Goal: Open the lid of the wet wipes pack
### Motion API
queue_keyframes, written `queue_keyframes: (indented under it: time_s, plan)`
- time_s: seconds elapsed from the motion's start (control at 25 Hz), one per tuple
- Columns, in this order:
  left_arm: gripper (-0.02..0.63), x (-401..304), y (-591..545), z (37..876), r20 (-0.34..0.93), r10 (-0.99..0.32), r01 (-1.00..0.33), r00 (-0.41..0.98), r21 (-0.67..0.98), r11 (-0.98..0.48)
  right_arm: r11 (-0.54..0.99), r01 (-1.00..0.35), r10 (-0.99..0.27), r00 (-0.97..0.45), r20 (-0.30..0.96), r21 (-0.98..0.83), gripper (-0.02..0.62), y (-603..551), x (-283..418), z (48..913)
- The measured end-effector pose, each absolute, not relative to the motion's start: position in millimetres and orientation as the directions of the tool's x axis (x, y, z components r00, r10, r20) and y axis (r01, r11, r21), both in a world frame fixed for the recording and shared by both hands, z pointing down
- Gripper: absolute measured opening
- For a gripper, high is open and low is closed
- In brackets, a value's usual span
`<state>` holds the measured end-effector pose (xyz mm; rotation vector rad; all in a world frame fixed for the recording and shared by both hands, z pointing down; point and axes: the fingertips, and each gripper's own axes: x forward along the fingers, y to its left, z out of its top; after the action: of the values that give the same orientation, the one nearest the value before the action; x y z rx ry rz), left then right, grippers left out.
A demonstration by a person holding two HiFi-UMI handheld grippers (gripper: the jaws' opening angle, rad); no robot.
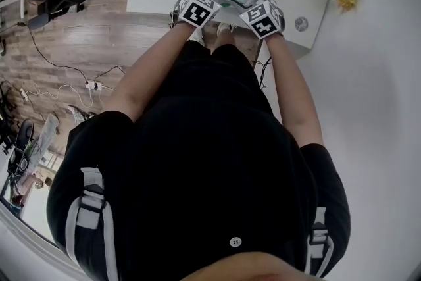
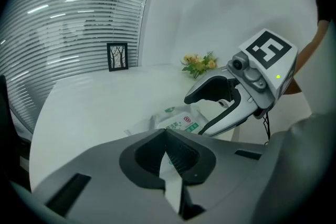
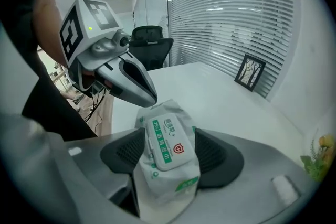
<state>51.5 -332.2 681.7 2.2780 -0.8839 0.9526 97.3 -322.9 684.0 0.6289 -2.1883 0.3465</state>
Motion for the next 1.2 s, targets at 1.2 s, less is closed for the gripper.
queue_keyframes:
  time_s: [1.2]
  plan:
    - [0.008, 48, -329, 732, 0.81, -0.306, -0.779, 0.5, 0.266, -0.568, 0.914, -0.379, -0.296, -0.384, 0.875, 0.142, 0.298, -324, 93, 725]
